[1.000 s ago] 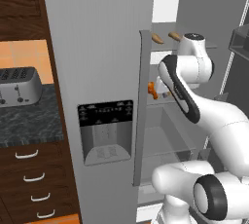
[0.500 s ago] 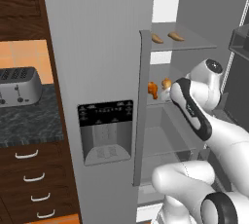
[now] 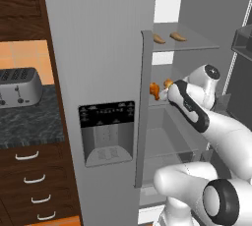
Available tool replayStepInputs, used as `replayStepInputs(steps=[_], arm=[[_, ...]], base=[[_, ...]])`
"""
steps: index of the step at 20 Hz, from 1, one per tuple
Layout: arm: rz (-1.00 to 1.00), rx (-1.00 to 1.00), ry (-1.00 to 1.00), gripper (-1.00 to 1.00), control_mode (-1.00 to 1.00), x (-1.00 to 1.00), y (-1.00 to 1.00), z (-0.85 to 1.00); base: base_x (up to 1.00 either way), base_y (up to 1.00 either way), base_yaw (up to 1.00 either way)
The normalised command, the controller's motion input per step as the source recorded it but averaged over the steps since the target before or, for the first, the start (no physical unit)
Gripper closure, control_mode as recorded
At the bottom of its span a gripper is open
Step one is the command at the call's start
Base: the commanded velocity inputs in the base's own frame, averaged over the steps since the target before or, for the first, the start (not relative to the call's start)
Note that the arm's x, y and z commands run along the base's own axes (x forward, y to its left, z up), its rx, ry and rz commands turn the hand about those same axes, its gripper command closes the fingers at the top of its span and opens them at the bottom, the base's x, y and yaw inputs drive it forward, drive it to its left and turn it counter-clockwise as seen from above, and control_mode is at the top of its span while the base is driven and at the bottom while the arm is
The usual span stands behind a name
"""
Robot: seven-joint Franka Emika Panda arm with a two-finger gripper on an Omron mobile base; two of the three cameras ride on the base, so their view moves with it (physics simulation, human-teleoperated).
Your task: Place one sweet potato and one chicken drumstick in each tupperware on the nearby counter, to pack two identical lunches.
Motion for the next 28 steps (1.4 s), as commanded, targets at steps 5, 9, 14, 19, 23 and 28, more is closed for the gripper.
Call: replayStepInputs(steps=[5, 9, 14, 19, 23, 28], arm=[[0.00, 0.01, 0.00, -1.00, -1.00, 0.34, 0.00, -0.02], [0.00, 0.01, 0.00, -1.00, -1.00, 0.22, 0.00, -0.16], [0.00, 0.00, 0.00, -1.00, -1.00, 0.46, 0.00, -0.20], [0.00, 0.00, 0.00, -1.00, -1.00, 0.55, 0.00, -0.12], [0.00, 0.00, 0.00, -1.00, -1.00, 0.49, 0.00, -0.11], [0.00, 0.00, 0.00, -1.00, -1.00, 0.39, 0.00, -0.12]], base=[[0.00, 0.00, 0.00], [0.00, 0.00, 0.00], [0.00, 0.00, 0.00], [0.00, 0.00, 0.00], [0.00, 0.00, 0.00], [0.00, 0.00, 0.00]])
